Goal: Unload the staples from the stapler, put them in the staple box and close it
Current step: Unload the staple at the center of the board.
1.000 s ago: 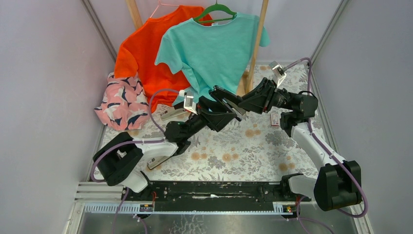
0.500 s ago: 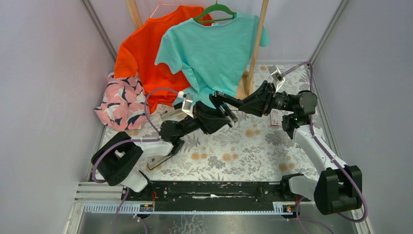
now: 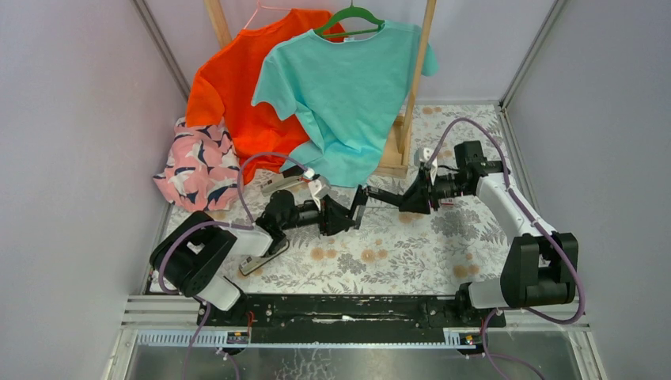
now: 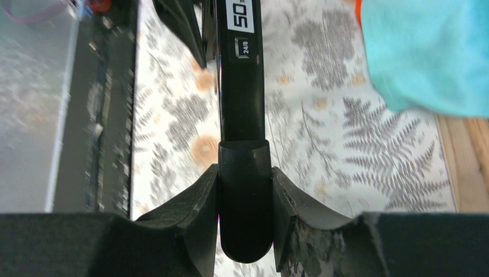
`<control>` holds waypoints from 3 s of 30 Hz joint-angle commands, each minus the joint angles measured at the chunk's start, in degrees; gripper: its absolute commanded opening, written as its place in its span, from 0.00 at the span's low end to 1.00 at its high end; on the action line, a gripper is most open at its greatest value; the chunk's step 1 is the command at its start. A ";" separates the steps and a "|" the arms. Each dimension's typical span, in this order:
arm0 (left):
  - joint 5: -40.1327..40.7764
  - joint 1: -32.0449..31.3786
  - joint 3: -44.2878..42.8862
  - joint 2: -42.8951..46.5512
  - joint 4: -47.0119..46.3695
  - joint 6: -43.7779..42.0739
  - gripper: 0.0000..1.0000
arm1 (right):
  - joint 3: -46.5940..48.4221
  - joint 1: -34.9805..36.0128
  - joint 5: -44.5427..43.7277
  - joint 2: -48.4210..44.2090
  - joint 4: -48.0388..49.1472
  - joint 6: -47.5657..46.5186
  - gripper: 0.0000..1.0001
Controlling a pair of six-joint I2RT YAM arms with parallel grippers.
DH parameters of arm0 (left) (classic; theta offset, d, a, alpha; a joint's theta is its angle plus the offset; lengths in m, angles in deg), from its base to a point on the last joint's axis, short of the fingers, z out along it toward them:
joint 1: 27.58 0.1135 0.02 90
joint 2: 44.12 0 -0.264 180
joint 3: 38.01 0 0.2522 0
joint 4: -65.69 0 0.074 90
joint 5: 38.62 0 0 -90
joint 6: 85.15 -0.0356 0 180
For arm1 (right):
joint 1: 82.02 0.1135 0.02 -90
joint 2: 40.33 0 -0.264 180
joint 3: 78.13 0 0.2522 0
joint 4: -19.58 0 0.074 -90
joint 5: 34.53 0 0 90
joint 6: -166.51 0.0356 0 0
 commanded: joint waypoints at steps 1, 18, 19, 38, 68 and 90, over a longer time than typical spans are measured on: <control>7.69 0.90 -4.81 -0.13 19.14 -11.14 0.00 | -2.54 -1.35 -11.66 -1.38 -4.88 -18.67 0.00; 15.10 -1.71 -14.41 -3.73 41.54 -20.59 0.00 | -9.45 -1.40 -20.49 -3.02 0.68 -24.22 0.00; 14.50 -1.73 -14.33 -3.23 40.60 -19.53 0.00 | -8.61 -1.37 -18.46 -3.26 -0.18 -23.10 0.00; 14.66 -10.55 -12.49 -10.42 -26.83 23.40 0.03 | -14.44 4.46 2.83 -21.00 52.41 56.45 0.00; 29.39 -11.24 15.69 7.36 -26.87 10.87 0.86 | -11.21 0.26 -12.60 -21.01 37.05 44.74 0.00; 34.13 -10.94 21.27 40.19 2.77 1.01 0.98 | -11.30 -4.07 -49.64 -3.03 60.65 40.83 0.00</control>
